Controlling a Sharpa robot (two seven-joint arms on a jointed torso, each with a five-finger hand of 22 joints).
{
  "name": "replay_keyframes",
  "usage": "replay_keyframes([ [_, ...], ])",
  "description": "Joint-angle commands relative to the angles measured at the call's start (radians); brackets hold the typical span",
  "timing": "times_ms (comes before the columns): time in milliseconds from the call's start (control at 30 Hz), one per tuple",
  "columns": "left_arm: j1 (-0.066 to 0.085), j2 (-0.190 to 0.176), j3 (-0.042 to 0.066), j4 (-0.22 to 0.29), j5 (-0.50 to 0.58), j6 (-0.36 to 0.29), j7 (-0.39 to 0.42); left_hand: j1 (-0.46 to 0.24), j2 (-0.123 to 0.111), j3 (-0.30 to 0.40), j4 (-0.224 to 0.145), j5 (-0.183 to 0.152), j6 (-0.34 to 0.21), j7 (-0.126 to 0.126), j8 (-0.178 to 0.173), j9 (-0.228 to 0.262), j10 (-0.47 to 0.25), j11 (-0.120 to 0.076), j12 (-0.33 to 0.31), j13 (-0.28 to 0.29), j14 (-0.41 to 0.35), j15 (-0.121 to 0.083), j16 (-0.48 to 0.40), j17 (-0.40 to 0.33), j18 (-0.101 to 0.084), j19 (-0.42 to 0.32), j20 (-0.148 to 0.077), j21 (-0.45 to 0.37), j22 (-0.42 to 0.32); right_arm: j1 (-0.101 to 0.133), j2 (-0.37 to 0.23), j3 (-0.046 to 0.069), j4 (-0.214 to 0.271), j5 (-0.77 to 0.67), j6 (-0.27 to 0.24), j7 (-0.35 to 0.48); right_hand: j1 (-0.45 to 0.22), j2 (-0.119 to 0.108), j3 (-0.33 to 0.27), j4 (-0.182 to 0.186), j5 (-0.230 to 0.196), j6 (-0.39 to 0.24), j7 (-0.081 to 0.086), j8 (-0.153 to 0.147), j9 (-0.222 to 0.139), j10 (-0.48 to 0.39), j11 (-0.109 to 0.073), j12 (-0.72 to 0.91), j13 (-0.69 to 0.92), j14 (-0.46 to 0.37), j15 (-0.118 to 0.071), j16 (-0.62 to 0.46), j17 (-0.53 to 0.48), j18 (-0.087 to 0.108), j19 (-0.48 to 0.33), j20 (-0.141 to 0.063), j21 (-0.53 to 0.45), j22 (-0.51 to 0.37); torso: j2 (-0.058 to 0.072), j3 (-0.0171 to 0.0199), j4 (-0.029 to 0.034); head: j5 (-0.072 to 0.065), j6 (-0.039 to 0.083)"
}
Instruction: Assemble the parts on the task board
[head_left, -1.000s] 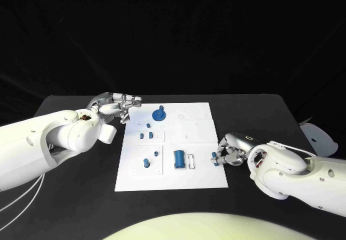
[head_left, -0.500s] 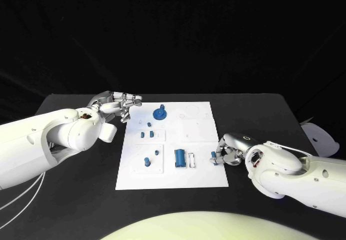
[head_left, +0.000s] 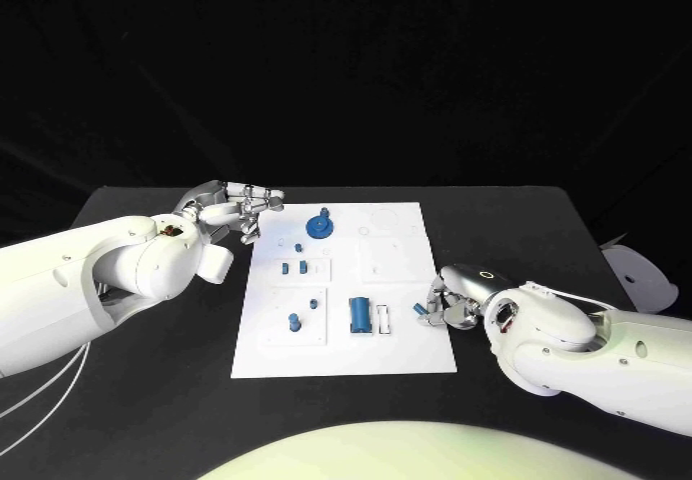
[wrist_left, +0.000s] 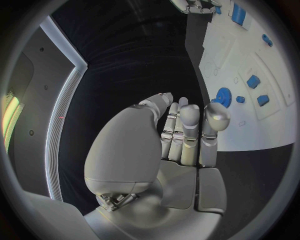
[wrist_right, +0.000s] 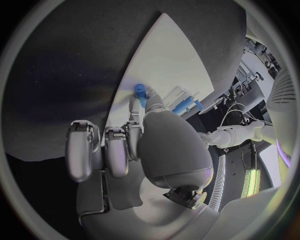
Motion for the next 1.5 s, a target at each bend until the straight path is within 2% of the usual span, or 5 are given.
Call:
replay_keyframes([
  [33, 0.001, 0.002, 0.001, 0.004, 0.003, 0.018, 0.006, -0.001, 0.001, -0.001, 0.001, 0.006, -0.007, 0.0, 0.003, -0.001, -0.009, -0.001, 0.003, 0.001, -0.001, 0.007, 0.007, 0.0, 0.009, 0.002, 0.003, -0.005, -0.001, -0.008, 0.007, -0.006, -0.006, -0.051, 0.081, -0.026, 0.081, 0.044, 0.038, 0.001, -0.053, -0.002, 0.003, 0.001, 0.001, 0.007, -0.011, -0.008, -0.027, 0.087, -0.007, -0.003, 0.186, -0.009, 0.037, -0.008, -0.007, 0.215, -0.001, -0.0014, 0.0003, -0.001, -0.002],
  [433, 0.001, 0.004, 0.001, 0.003, 0.002, 0.018, 0.007, -0.001, 0.001, -0.001, 0.001, 0.006, -0.007, 0.0, 0.003, -0.001, -0.009, -0.001, 0.003, 0.001, -0.001, 0.007, 0.007, 0.0, 0.009, 0.002, 0.003, -0.005, -0.001, -0.01, 0.022, -0.006, -0.011, -0.069, 0.13, -0.043, 0.071, -0.017, 0.131, 0.039, -0.04, -0.017, 0.02, -0.037, -0.018, -0.015, 0.003, -0.065, -0.06, 0.079, 0.003, -0.021, 0.157, -0.002, 0.022, 0.002, -0.047, 0.205, -0.002, -0.0011, 0.0032, 0.002, 0.001],
  [900, 0.001, 0.008, 0.001, 0.001, -0.001, 0.017, 0.007, -0.001, 0.001, -0.001, 0.002, 0.006, -0.008, 0.001, 0.004, -0.001, -0.011, -0.001, 0.004, 0.001, 0.0, 0.007, 0.008, 0.002, 0.01, 0.002, 0.003, -0.006, -0.001, -0.01, 0.03, -0.006, -0.013, -0.046, 0.126, -0.051, 0.095, -0.04, 0.279, 0.039, 0.034, -0.013, 0.031, -0.086, -0.066, -0.019, 0.011, -0.079, -0.066, 0.08, 0.01, -0.022, 0.158, -0.002, 0.022, 0.01, -0.049, 0.205, -0.001, -0.0007, 0.0021, 0.002, 0.003],
  [1200, 0.001, 0.01, 0.0, -0.001, -0.001, 0.016, 0.007, -0.001, 0.001, -0.001, 0.002, 0.006, -0.008, 0.001, 0.004, -0.001, -0.011, -0.001, 0.004, 0.001, 0.0, 0.007, 0.008, 0.002, 0.01, 0.002, 0.003, -0.006, -0.001, -0.006, 0.021, -0.006, 0.003, 0.107, 0.074, -0.016, 0.091, -0.054, 0.432, 0.03, 0.04, -0.005, 0.031, -0.092, -0.072, -0.011, 0.011, -0.069, -0.056, 0.083, 0.01, -0.016, 0.17, -0.004, 0.027, 0.009, -0.038, 0.208, -0.001, -0.0009, 0.0018, 0.002, 0.006],
  [1500, 0.001, 0.011, 0.0, -0.001, -0.001, 0.016, 0.007, -0.001, 0.001, -0.001, 0.002, 0.006, -0.008, 0.001, 0.004, -0.001, -0.011, -0.001, 0.004, 0.001, 0.0, 0.007, 0.008, 0.002, 0.01, 0.002, 0.003, -0.006, -0.001, 0.019, 0.017, -0.005, 0.052, 0.189, -0.108, 0.023, 0.053, -0.097, 0.503, 0.016, 0.057, 0.003, 0.03, -0.085, -0.065, -0.009, 0.01, -0.071, -0.056, 0.082, 0.009, -0.017, 0.169, -0.003, 0.026, 0.009, -0.042, 0.207, 0.0, -0.001, 0.0029, -0.001, 0.005],
])
